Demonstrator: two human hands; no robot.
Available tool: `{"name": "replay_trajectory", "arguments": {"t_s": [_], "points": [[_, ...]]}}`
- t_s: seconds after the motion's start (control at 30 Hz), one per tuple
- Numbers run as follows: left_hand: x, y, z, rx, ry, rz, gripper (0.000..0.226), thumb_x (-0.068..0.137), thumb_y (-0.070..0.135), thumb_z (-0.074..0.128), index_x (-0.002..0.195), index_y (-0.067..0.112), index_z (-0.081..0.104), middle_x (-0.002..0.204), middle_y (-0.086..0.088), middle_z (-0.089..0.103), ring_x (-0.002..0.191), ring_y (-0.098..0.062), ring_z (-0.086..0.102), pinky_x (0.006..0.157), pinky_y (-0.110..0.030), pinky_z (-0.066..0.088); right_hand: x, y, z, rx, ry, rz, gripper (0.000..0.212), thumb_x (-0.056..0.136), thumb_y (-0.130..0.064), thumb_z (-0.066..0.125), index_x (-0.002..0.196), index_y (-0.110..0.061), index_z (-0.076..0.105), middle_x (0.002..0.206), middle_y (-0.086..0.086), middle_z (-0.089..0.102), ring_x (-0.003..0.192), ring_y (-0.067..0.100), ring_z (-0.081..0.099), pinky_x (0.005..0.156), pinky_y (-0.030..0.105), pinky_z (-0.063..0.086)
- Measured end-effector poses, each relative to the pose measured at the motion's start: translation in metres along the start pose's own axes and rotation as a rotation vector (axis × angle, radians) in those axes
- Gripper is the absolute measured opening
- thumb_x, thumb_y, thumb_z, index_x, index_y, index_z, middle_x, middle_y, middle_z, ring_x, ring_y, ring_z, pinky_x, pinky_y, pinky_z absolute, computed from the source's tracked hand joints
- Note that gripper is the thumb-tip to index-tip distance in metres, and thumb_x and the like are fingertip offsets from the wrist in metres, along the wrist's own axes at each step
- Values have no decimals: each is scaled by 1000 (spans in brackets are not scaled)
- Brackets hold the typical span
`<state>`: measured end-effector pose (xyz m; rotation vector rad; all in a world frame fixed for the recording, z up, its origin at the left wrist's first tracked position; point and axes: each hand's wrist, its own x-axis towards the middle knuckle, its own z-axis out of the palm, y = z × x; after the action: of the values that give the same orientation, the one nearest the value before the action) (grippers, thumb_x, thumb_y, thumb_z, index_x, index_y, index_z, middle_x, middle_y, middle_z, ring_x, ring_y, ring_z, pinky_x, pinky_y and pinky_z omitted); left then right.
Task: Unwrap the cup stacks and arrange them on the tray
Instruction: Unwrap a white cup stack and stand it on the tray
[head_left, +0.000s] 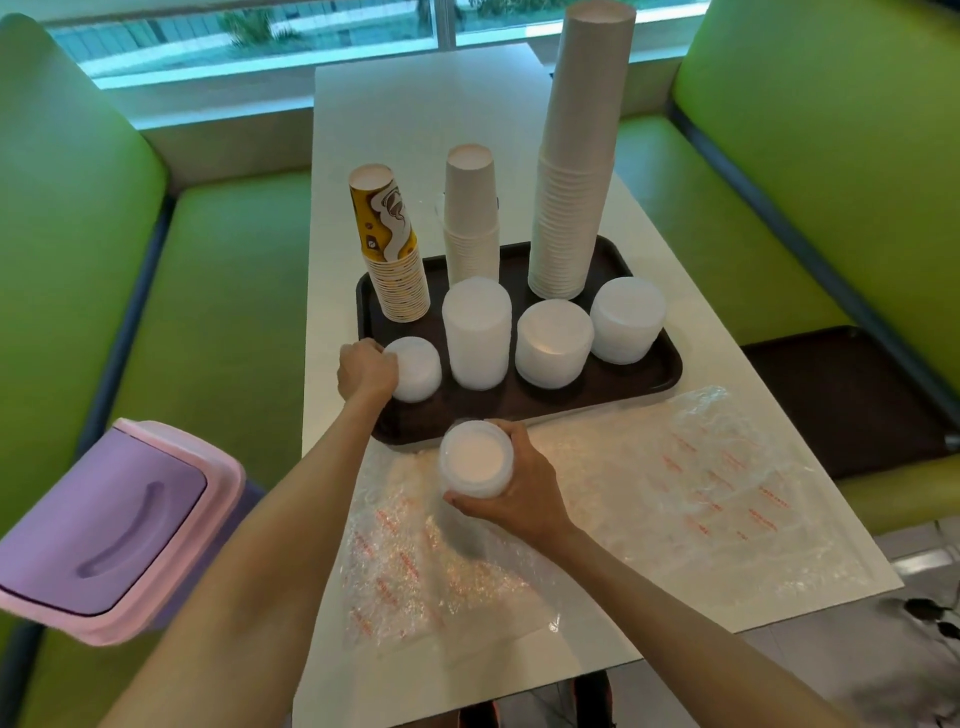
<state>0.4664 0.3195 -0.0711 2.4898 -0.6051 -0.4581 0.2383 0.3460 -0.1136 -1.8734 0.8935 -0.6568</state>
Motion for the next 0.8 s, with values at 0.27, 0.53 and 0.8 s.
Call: {"name": "replay_trajectory", "arguments": {"t_s": [0.27,0.53,0.8], "points": [[-16,0,7,82,-101,211,80,82,52,65,145,17,31,149,-15,27,137,-35,29,106,-49,35,0,3,0,-25,-1,4,84,57,-53,87,123,-33,39,120,-17,53,106,3,55,83,4,42],[-17,-6,12,151,-158,232,93,77,39,76,149,15,21,148,-15,28,134,-35,34,104,-49,38,0,4,2,-38,-11,15,85,57,-51,87,125,-31,40,119,-18,51,105,1,53,82,3,41],[-41,1,-3,-10,-32,238,80,86,37,68,148,13,23,150,-16,25,137,-33,30,107,-43,34,-2,7,1,-17,-22,28,87,57,-53,86,126,-36,37,121,-19,51,109,2,53,85,6,42]]}}
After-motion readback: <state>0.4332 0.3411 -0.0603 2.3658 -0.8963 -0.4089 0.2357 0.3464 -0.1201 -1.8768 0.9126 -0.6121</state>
